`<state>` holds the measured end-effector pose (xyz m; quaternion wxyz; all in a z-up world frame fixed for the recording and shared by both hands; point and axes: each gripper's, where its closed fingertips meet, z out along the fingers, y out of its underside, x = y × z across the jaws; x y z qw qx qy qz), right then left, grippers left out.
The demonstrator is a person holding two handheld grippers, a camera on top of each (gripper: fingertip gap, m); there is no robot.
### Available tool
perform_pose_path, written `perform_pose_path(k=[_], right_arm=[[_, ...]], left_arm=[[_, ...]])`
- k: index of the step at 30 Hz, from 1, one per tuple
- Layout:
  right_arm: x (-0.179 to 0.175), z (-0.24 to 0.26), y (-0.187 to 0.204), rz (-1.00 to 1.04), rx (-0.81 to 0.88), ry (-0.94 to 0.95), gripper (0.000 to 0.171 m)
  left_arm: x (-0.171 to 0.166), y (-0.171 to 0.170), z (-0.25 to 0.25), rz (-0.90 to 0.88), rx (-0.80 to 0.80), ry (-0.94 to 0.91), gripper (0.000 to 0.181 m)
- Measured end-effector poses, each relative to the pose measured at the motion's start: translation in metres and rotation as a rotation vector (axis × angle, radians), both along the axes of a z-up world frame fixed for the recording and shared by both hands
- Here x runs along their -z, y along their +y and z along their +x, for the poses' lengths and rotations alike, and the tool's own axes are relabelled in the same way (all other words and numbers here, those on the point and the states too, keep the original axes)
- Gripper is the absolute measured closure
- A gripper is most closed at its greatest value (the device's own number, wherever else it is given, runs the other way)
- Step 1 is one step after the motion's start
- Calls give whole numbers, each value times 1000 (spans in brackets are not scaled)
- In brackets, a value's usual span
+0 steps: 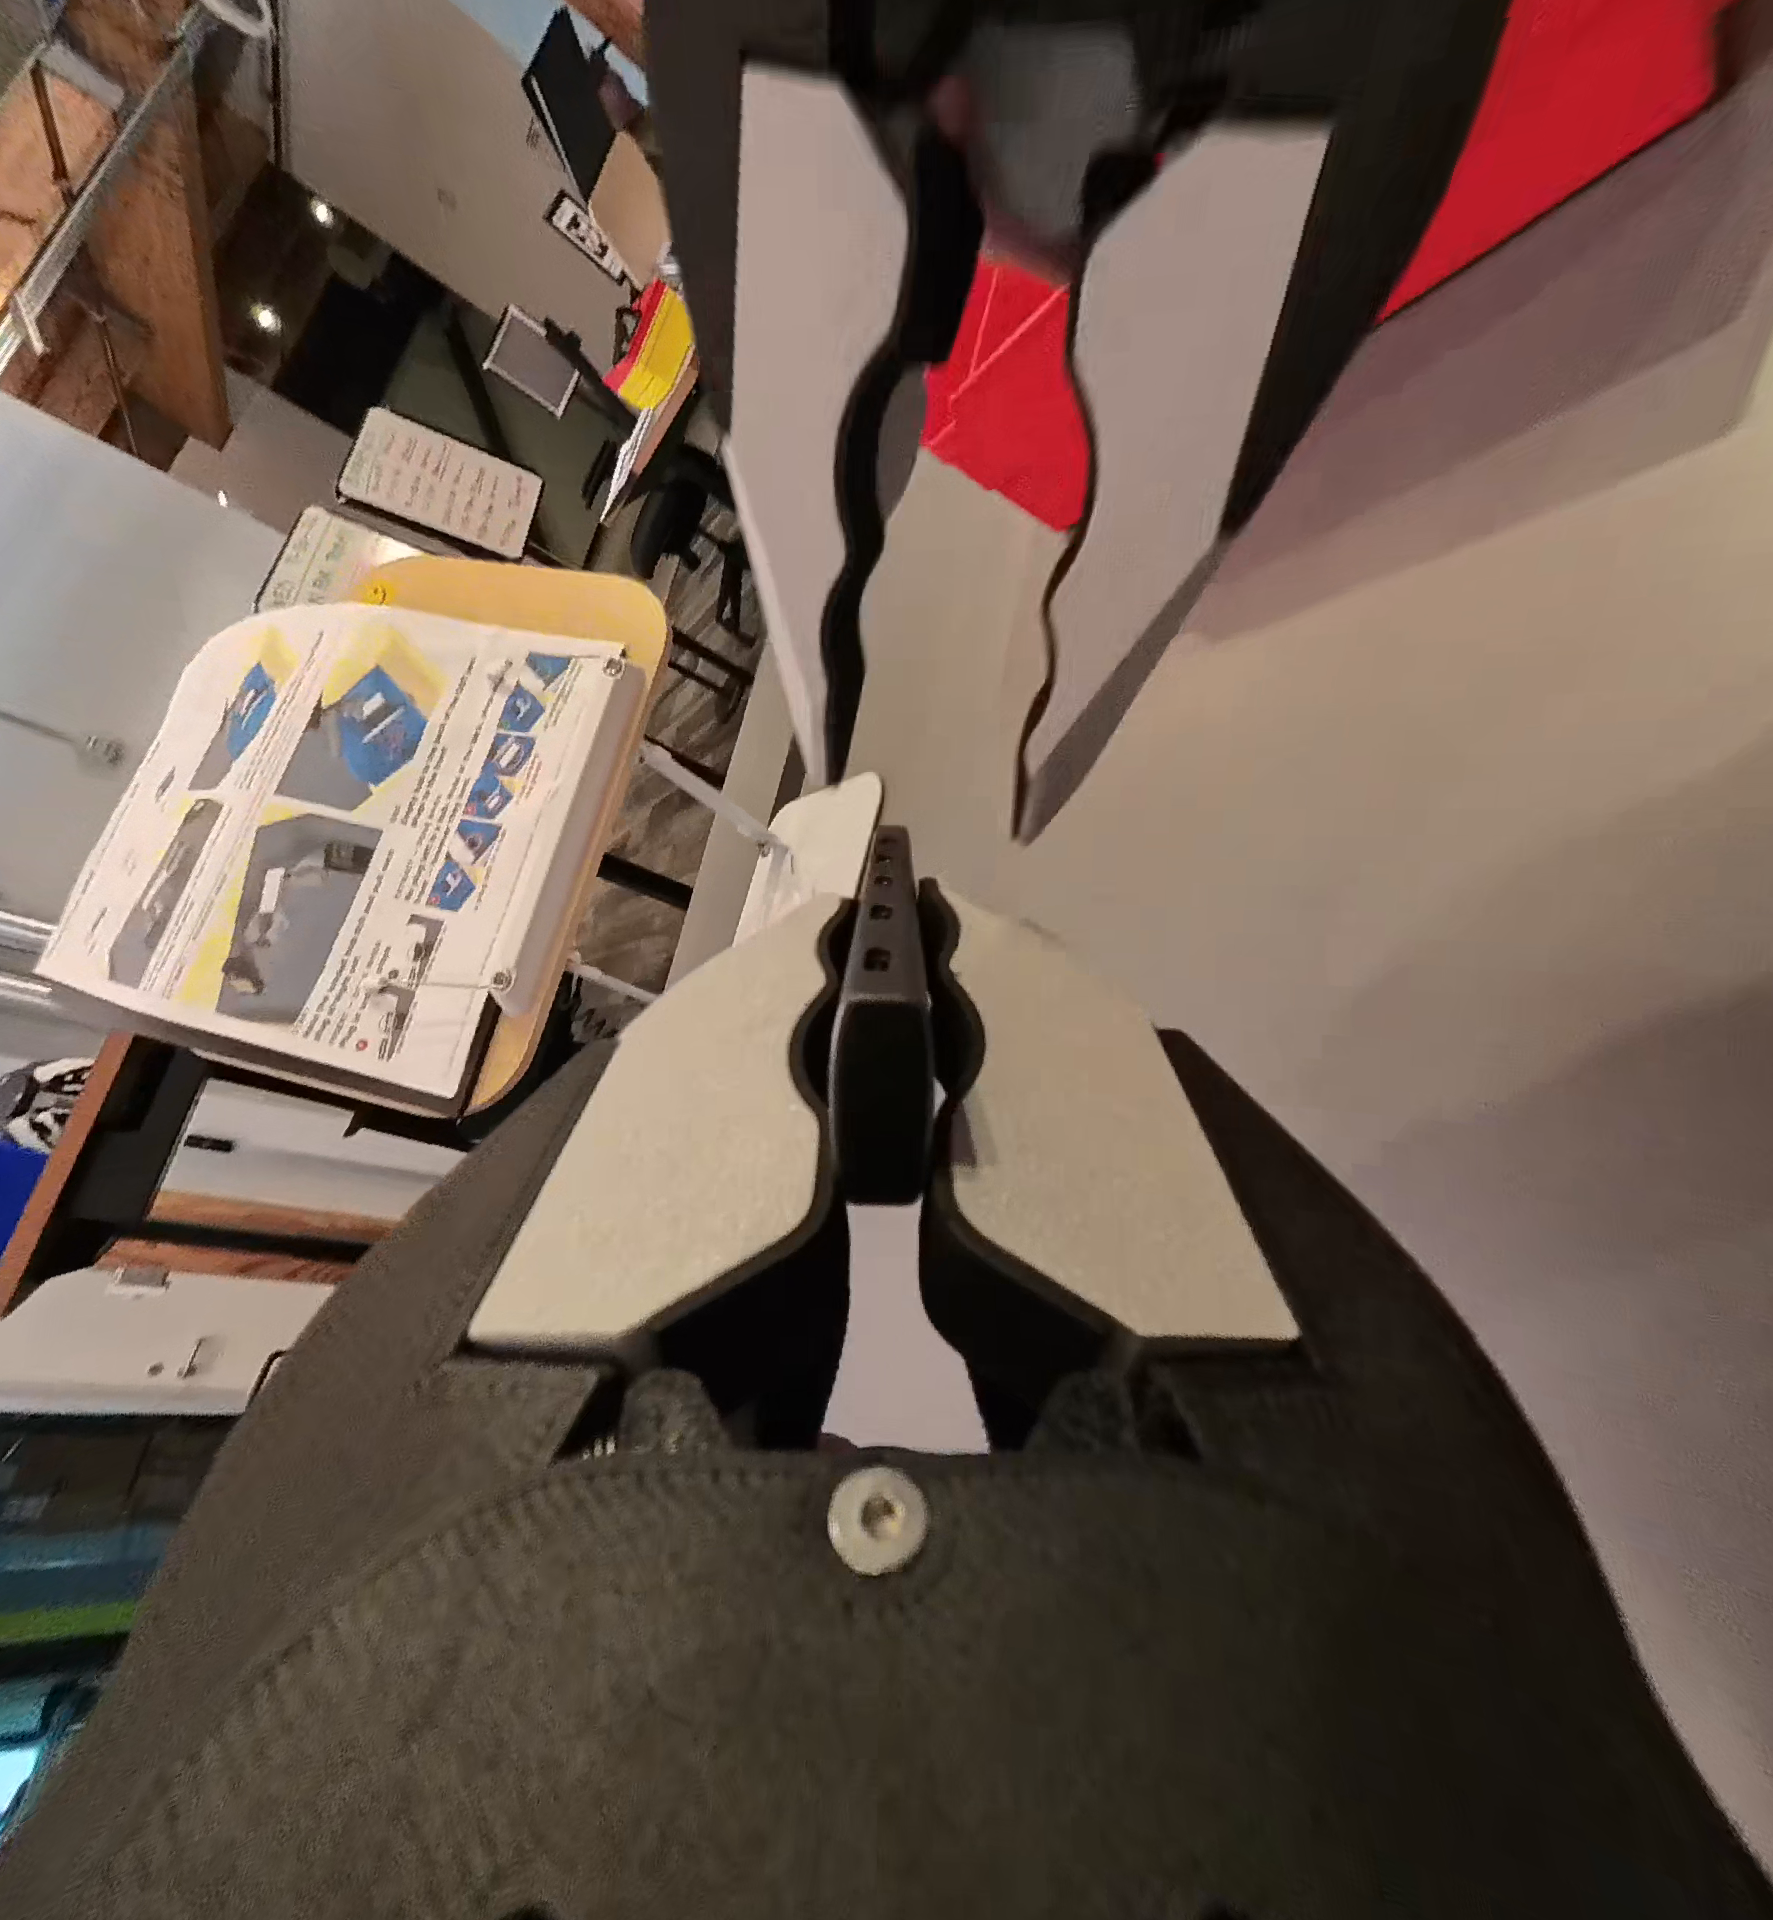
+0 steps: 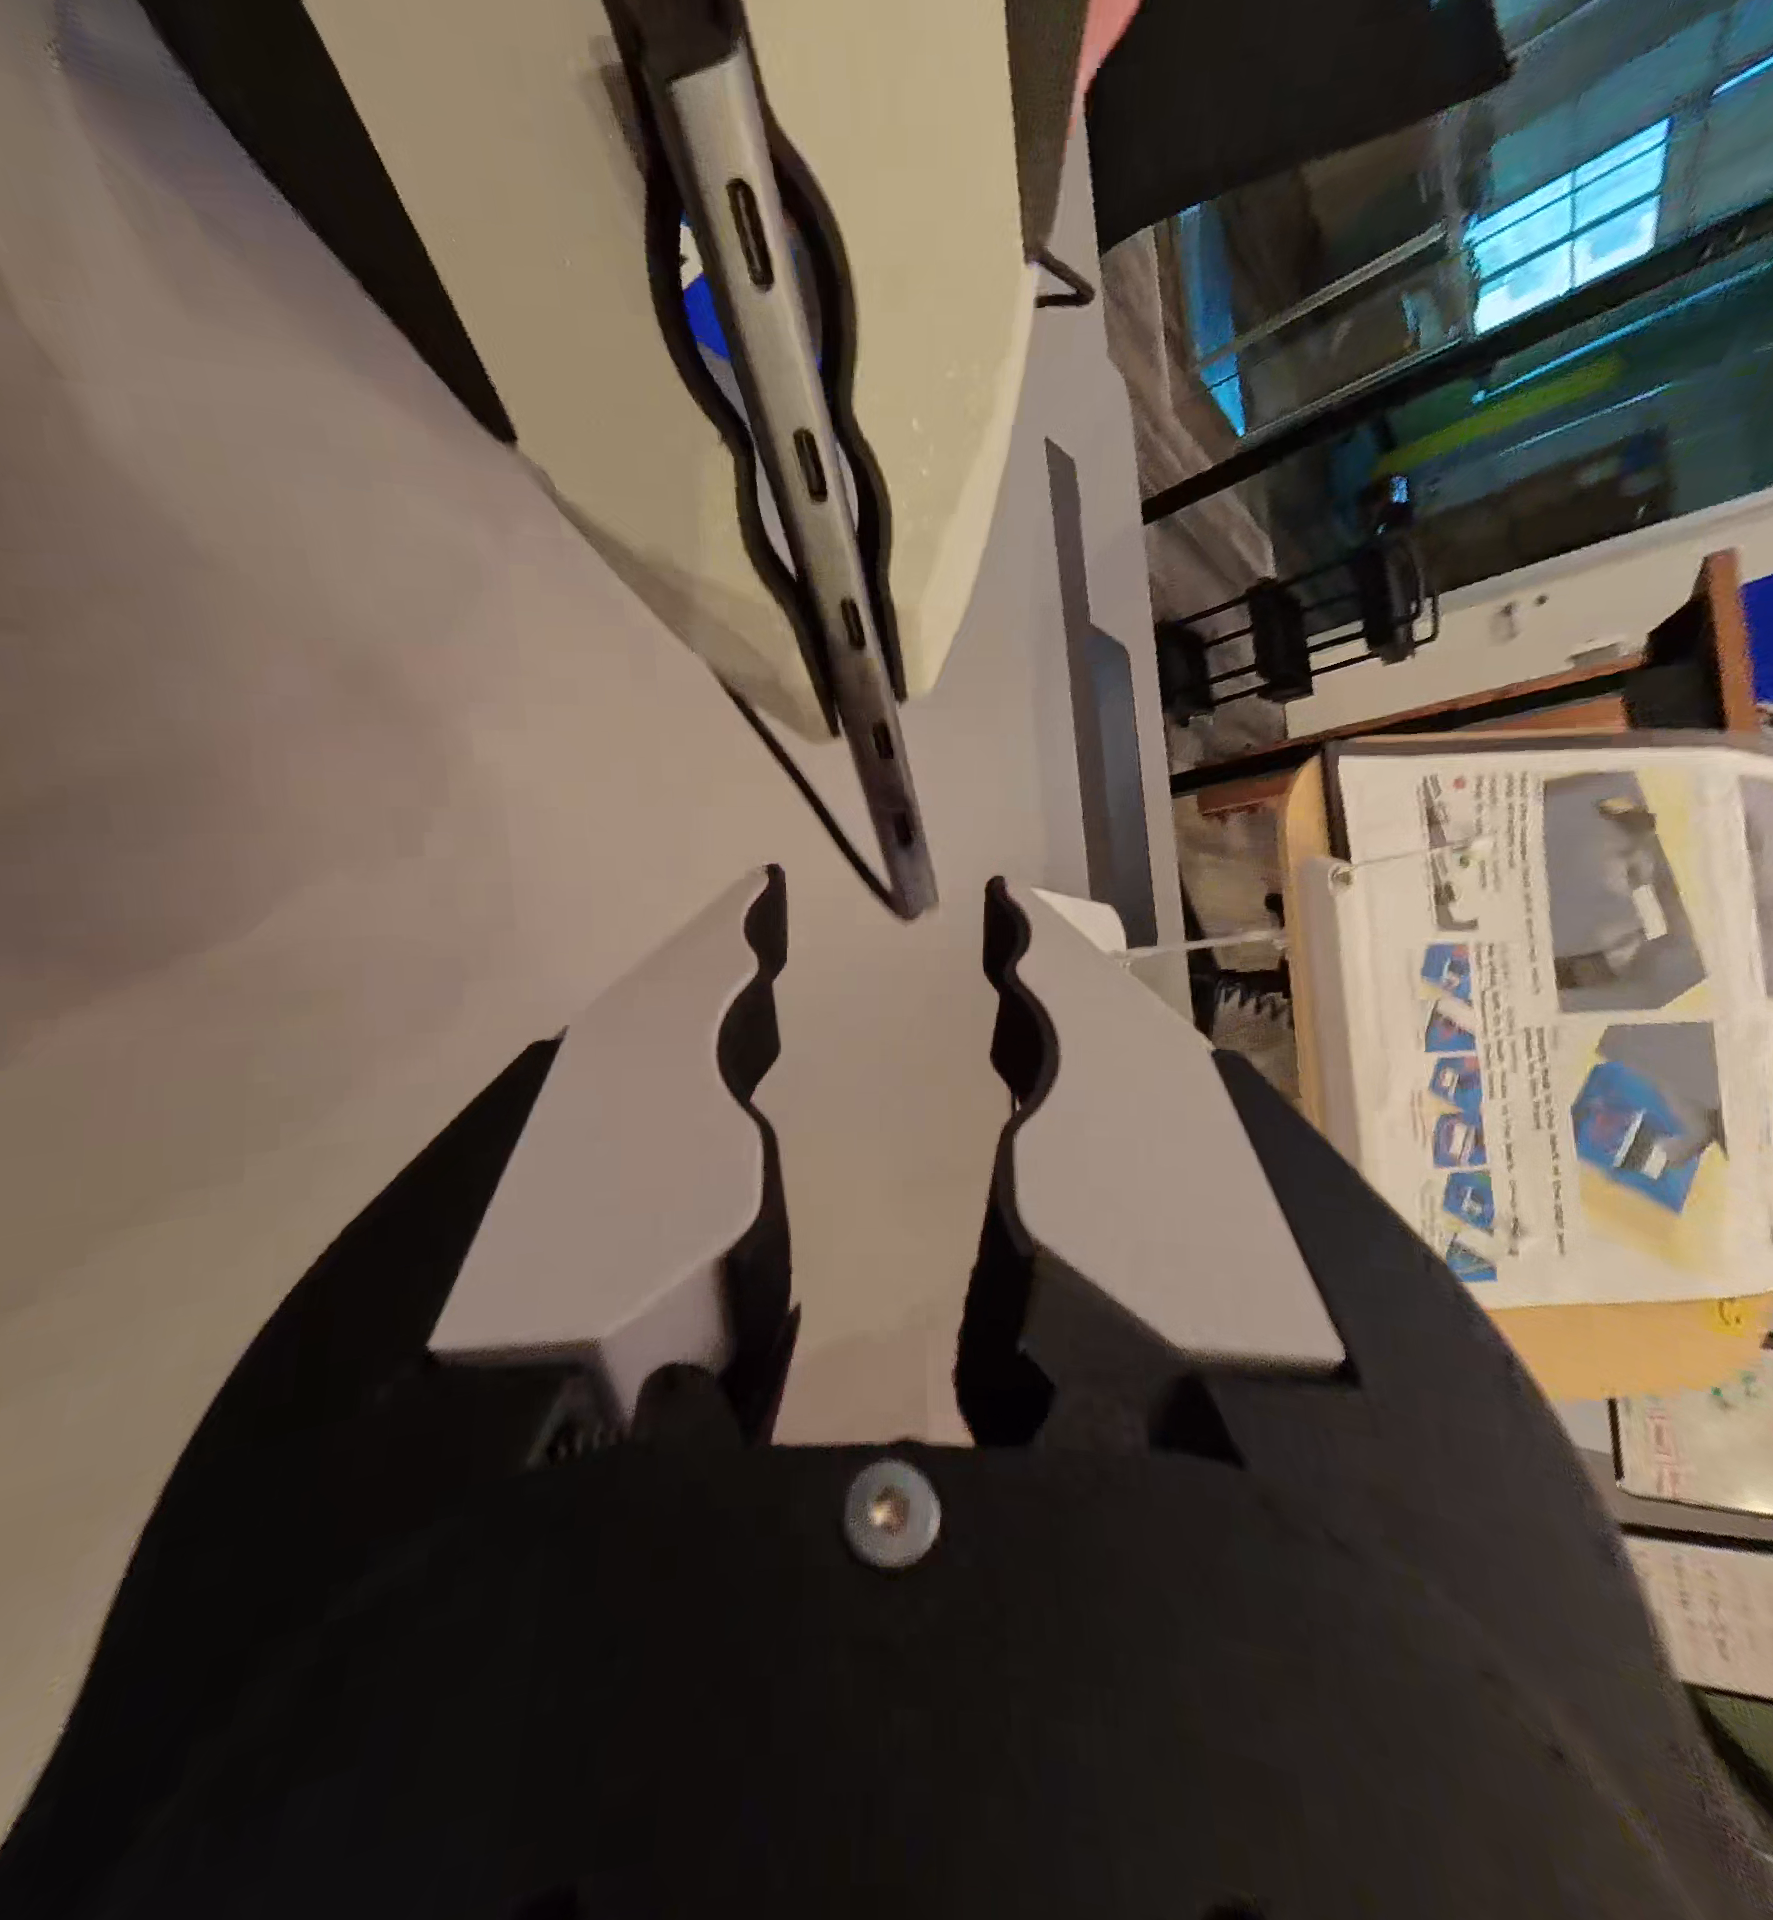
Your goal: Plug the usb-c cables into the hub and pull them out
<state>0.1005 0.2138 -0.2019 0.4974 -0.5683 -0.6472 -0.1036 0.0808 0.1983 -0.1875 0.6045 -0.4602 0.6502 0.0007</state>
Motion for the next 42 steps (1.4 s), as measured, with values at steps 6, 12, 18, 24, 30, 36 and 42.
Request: perform_pose_path(k=[6, 12, 18, 24, 30, 36, 42], right_arm=[[3, -11, -2, 22, -33, -15, 162], [-2, -5, -10, -26, -25, 14, 164], [-38, 54, 9, -1, 139, 72, 164], [-98, 194, 43, 25, 469, 220, 164], [-58, 319, 60, -236, 742, 346, 164], [37, 367, 55, -546, 899, 310, 164], [106, 390, 44, -803, 1064, 129, 163]], left_arm=[[-4, -17, 8, -36, 84, -20, 171], [-12, -24, 13, -65, 108, -73, 168], [-49, -21, 7, 13, 62, -187, 152], [-65, 1, -15, 47, -21, -201, 161], [-61, 12, -24, 61, -64, -157, 167], [-46, 20, -26, 18, -83, -100, 168], [-26, 30, -28, -38, -121, -44, 167]])
